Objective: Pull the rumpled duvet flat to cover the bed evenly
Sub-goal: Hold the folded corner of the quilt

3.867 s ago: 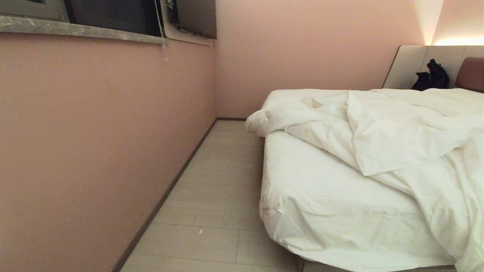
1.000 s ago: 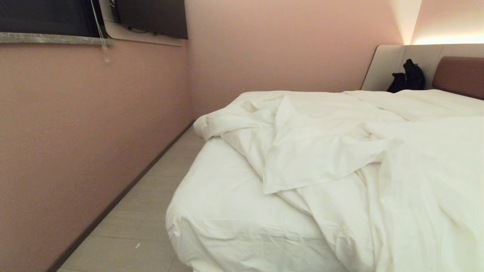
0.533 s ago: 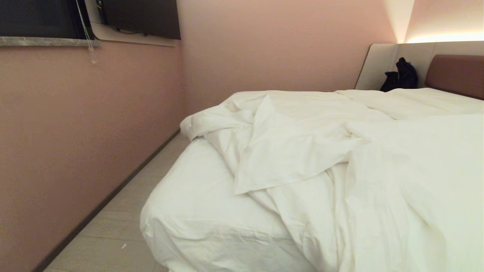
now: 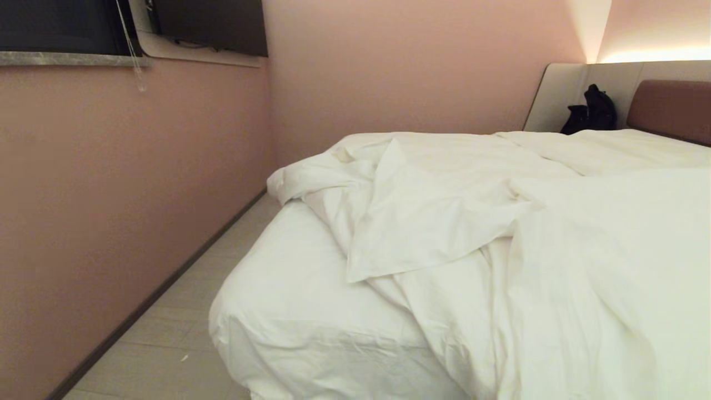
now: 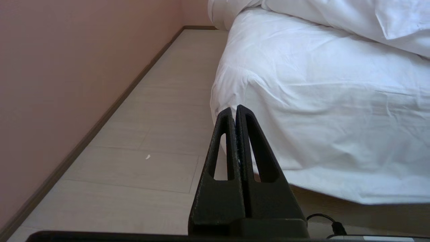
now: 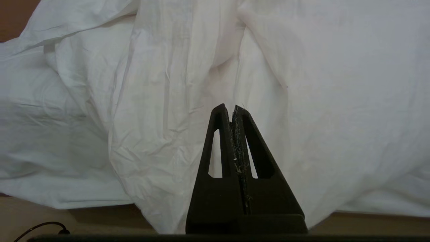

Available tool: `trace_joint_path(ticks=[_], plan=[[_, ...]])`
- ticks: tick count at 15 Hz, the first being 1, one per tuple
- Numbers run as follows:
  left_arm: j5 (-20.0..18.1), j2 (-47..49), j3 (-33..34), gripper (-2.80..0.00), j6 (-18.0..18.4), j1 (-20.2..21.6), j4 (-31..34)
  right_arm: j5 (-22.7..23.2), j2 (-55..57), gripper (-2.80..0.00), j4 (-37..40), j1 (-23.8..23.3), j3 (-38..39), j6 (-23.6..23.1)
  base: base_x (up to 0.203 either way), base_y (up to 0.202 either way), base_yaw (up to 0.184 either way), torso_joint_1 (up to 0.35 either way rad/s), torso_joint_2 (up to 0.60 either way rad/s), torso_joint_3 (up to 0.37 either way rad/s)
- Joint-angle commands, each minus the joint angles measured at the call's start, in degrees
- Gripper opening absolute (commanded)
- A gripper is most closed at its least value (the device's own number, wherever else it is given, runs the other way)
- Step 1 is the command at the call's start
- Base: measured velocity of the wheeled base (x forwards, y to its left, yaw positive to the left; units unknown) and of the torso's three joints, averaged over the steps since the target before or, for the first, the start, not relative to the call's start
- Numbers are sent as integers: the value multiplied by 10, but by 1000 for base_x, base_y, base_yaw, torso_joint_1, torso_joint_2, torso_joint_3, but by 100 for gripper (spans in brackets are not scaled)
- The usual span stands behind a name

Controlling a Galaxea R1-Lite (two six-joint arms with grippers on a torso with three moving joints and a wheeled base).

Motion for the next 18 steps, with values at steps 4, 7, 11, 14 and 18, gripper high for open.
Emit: trace_joint_path(ticks=[4, 7, 11, 14, 18], plan=[[0, 0, 0, -280, -1, 0, 0, 0, 0, -280, -1, 0, 0, 0, -189, 0, 1, 2, 2, 1], [-1, 0, 0, -280, -1, 0, 0, 0, 0, -280, 0, 0, 0, 1, -96, 0, 0, 1, 2, 2], [-1, 0, 0, -280, -1, 0, 0, -1, 0, -280, -1, 0, 0, 5, 0, 0, 0, 0, 0, 0], [-1, 0, 0, -280, 0, 0, 0, -1, 0, -280, -1, 0, 0, 5, 0, 0, 0, 0, 0, 0], [-1, 0, 0, -280, 0, 0, 0, -1, 0, -280, -1, 0, 0, 5, 0, 0, 0, 0, 0, 0]])
